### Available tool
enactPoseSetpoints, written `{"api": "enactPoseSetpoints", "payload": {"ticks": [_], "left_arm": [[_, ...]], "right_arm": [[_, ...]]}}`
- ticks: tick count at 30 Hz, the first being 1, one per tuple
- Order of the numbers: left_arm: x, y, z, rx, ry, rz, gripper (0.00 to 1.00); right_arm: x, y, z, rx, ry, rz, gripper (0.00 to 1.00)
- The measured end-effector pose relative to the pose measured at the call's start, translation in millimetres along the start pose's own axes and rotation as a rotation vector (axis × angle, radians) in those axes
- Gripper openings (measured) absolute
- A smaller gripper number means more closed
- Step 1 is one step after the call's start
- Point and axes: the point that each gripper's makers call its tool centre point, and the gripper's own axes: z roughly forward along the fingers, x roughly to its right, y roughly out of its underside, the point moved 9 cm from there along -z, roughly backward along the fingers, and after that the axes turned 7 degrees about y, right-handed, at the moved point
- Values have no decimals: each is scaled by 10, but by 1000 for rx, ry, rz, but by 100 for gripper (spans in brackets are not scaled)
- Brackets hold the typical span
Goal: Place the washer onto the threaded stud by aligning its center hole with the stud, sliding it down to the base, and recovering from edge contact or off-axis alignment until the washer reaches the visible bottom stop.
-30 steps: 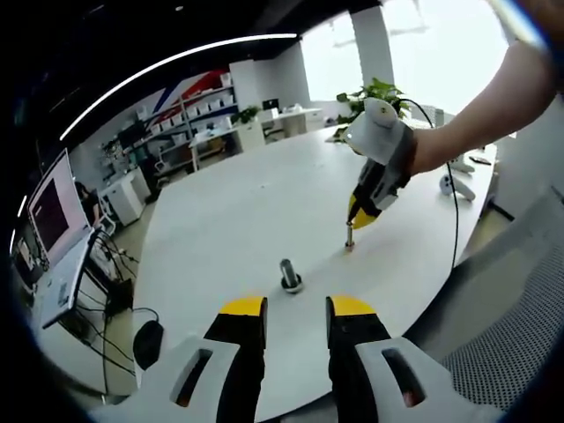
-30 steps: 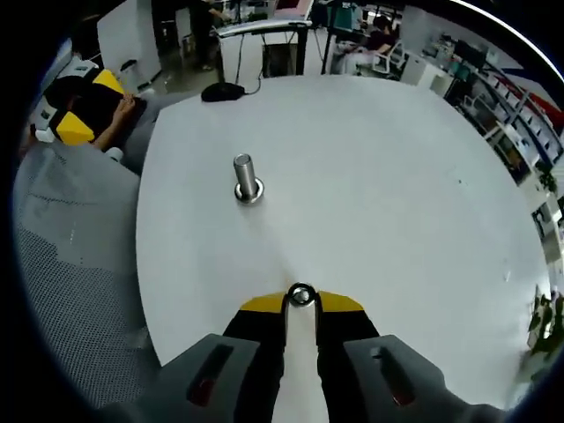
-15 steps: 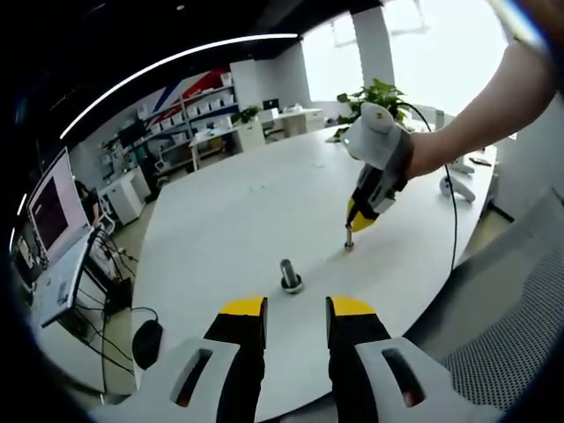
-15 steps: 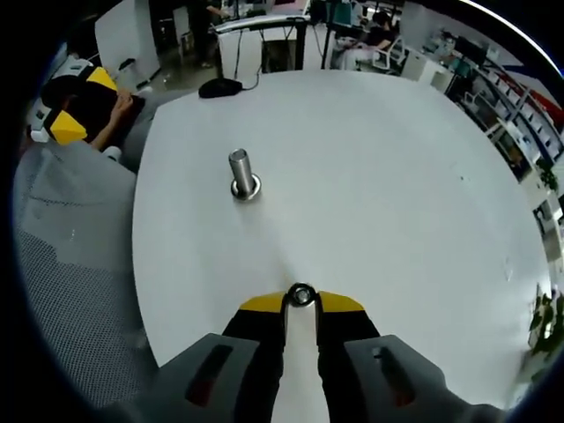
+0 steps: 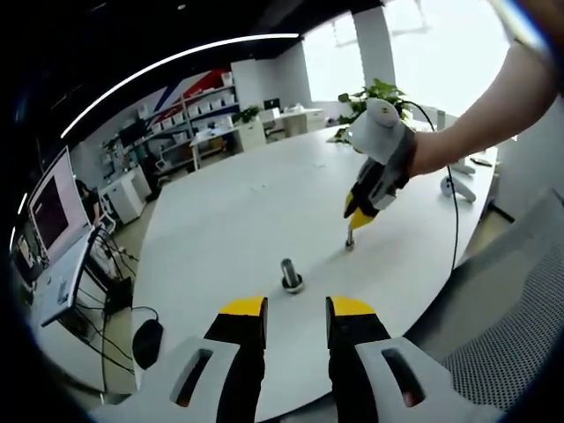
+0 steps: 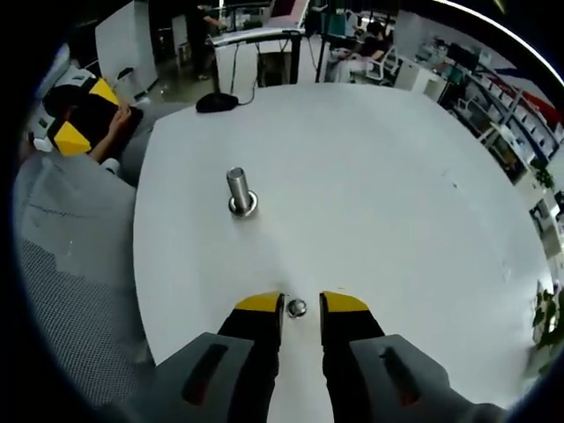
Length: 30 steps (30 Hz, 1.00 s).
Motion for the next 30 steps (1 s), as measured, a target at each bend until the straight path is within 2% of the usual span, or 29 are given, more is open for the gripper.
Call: {"api": "enactPoseSetpoints", "payload": {"ticks": [2,7,10,18,24,30], "left_arm": [[4,2,4,-4,3,0,24],[7,7,11,-7,10,1,24],[10,13,20,-13,17,1,24],[10,18,16,-14,21,-10,24],[-11,14,3,-3,14,-22,24],[-3,15,8,-4,21,-26,24]], "right_arm": [[-1,-12,-45,36,7,27,19],[-55,7,-112,69,21,21,19],[-70,-6,-183,123,33,47,22],[-72,64,-341,166,65,82,23],[-147,47,-563,263,55,183,26],[-171,64,-816,315,77,220,26]]}}
